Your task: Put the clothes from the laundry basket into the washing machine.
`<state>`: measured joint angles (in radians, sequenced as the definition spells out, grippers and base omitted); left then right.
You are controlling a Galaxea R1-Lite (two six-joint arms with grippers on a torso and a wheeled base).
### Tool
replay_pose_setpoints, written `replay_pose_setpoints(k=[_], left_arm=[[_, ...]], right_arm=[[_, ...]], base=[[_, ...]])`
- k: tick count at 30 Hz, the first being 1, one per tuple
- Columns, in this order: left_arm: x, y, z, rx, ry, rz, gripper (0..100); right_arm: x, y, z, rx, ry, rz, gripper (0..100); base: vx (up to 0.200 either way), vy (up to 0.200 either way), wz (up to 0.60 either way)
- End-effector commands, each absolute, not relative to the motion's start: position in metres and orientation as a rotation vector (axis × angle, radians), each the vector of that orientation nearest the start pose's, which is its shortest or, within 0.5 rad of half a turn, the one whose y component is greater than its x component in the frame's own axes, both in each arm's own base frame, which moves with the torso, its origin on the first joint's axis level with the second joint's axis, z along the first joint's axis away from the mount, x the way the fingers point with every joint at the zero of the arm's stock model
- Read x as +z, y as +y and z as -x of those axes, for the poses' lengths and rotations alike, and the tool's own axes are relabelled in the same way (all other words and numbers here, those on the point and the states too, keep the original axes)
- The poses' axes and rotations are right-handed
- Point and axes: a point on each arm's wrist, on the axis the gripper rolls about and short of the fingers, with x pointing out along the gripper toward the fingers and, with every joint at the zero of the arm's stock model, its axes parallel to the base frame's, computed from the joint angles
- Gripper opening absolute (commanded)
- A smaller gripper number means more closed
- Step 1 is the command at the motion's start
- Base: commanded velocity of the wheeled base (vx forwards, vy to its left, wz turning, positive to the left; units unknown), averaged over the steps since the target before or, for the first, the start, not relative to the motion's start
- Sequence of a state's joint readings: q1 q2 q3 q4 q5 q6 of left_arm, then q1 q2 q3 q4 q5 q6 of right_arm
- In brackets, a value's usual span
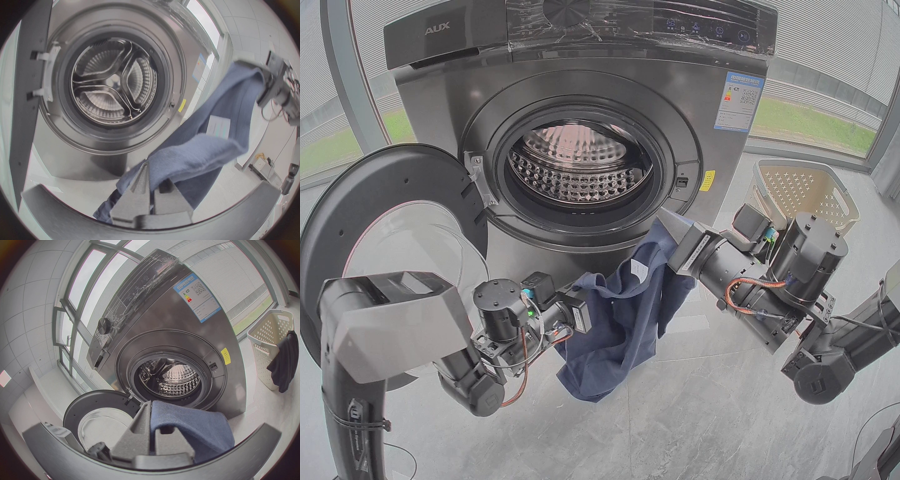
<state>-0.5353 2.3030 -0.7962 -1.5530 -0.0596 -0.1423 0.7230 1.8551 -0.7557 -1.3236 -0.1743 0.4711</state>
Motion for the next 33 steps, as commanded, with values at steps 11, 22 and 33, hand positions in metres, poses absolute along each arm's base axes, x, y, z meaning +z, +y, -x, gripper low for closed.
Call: replay_pose_setpoints(k=[11, 22, 33], left_arm=[[0.164, -0.144, -0.257, -0.569, -0.195, 0.193, 0], [0.2, -0.138, -0.246, -0.579, -0.327, 0.228, 0], [0.223, -0.128, -0.244, -0.547, -0.412, 0.251, 0]], right_arm=[[0.17, 0.2, -0.237, 0.581, -0.04, -0.525, 0], [0.172, 0.199, -0.234, 0.593, -0.081, -0.498, 0], [0.189, 0.196, -0.228, 0.605, -0.148, -0.502, 0]], base=[[0.0, 0.0, 0.0], [0.0, 0.0, 0.0], [0.0, 0.0, 0.0]])
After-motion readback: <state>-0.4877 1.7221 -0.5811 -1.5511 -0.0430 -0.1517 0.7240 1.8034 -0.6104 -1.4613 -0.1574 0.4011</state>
